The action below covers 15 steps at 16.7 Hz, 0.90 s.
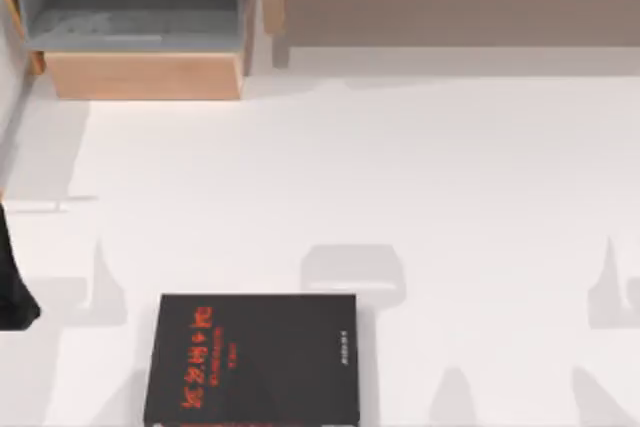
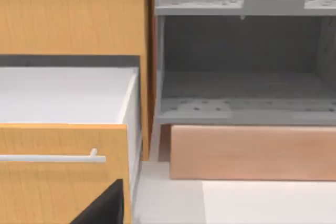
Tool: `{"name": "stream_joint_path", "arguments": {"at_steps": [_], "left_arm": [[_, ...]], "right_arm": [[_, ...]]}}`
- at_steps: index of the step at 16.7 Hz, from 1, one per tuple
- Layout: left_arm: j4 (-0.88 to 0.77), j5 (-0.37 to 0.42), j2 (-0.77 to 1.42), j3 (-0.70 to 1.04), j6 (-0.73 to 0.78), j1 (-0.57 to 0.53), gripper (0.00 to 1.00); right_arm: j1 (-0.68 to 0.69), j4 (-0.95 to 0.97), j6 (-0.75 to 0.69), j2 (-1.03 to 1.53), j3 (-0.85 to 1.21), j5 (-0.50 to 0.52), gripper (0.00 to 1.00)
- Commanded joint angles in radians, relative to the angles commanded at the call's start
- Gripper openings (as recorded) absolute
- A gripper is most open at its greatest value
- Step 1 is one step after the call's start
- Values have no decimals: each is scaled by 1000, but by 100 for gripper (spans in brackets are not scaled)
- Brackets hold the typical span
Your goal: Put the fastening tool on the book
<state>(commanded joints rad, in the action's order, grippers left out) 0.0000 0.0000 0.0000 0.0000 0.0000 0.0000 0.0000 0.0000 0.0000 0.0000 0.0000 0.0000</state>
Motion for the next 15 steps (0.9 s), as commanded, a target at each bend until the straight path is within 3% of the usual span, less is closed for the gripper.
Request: {"name": "stream_joint_path", "arguments": {"at_steps": [7, 15], "left_arm": [[-71, 2, 122, 108, 24, 18, 100], [-390, 10, 679, 616, 131, 103, 100]], "right_arm": [[0, 0, 0, 0, 0, 0, 100], [0, 0, 0, 0, 0, 0, 100]]}}
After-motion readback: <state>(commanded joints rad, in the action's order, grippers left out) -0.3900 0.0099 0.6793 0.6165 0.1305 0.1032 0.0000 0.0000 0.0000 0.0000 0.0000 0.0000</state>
